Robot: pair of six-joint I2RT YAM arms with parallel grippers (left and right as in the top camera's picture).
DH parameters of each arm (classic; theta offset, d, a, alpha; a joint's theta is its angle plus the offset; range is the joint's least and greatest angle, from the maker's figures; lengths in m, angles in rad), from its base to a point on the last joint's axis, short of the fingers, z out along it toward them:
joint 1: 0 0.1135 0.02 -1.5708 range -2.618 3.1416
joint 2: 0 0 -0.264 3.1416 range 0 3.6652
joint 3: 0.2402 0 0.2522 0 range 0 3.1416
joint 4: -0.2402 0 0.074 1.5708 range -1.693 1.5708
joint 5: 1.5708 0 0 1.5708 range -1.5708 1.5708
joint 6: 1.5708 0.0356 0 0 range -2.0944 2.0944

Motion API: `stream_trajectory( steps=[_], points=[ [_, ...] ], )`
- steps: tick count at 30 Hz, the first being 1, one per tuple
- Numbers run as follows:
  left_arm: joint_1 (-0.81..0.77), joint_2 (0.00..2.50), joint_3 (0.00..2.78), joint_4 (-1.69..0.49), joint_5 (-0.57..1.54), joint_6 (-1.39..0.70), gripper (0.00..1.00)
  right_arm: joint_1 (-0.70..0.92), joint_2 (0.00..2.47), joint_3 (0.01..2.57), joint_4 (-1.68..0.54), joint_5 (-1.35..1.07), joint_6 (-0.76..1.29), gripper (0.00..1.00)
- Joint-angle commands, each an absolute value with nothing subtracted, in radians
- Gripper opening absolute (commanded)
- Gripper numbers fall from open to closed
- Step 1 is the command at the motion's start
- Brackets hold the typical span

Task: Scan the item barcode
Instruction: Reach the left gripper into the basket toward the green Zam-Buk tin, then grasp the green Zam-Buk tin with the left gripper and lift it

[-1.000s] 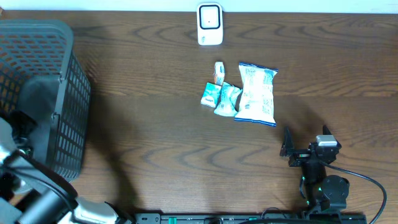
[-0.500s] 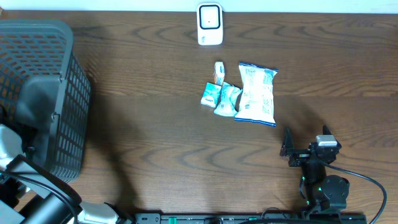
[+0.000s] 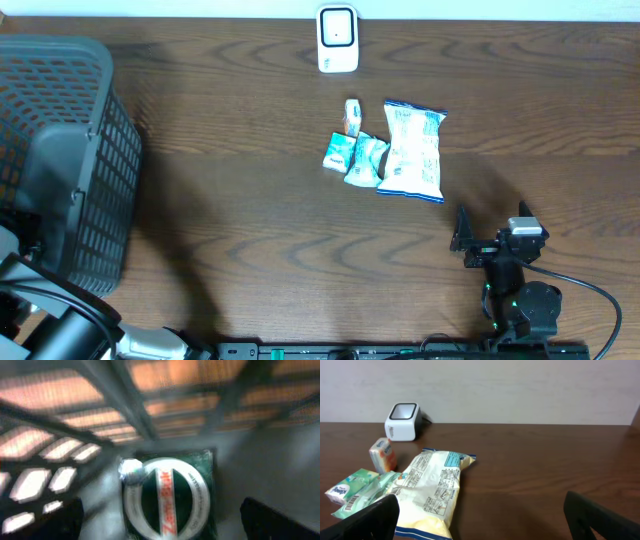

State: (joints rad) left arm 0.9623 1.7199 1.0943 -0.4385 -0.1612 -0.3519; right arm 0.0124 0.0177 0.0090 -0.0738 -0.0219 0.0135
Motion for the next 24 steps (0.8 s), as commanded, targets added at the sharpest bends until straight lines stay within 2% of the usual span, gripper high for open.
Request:
stream_trajectory(
  steps=[1,8,13,24],
  points=[
    [0.973,1.772,1.092,-0.426,-0.110,-0.315,0.98,0.000,0.014,0.006,-0.075,-0.021,0.006,0.99],
    [0.973,1.798,1.092,-0.385,-0.086,-0.306,0.99,0.000,0.014,0.006,-0.075,-0.020,0.006,0.99],
    [0.973,1.798,1.092,-0.356,-0.086,-0.259,0.89,0.000,0.014,0.006,-0.076,-0.020,0.006,0.99],
    [0.973,1.835,1.084,-0.361,-0.088,-0.258,0.78,0.000,0.014,0.006,-0.075,-0.020,0.006,0.99]
  ],
)
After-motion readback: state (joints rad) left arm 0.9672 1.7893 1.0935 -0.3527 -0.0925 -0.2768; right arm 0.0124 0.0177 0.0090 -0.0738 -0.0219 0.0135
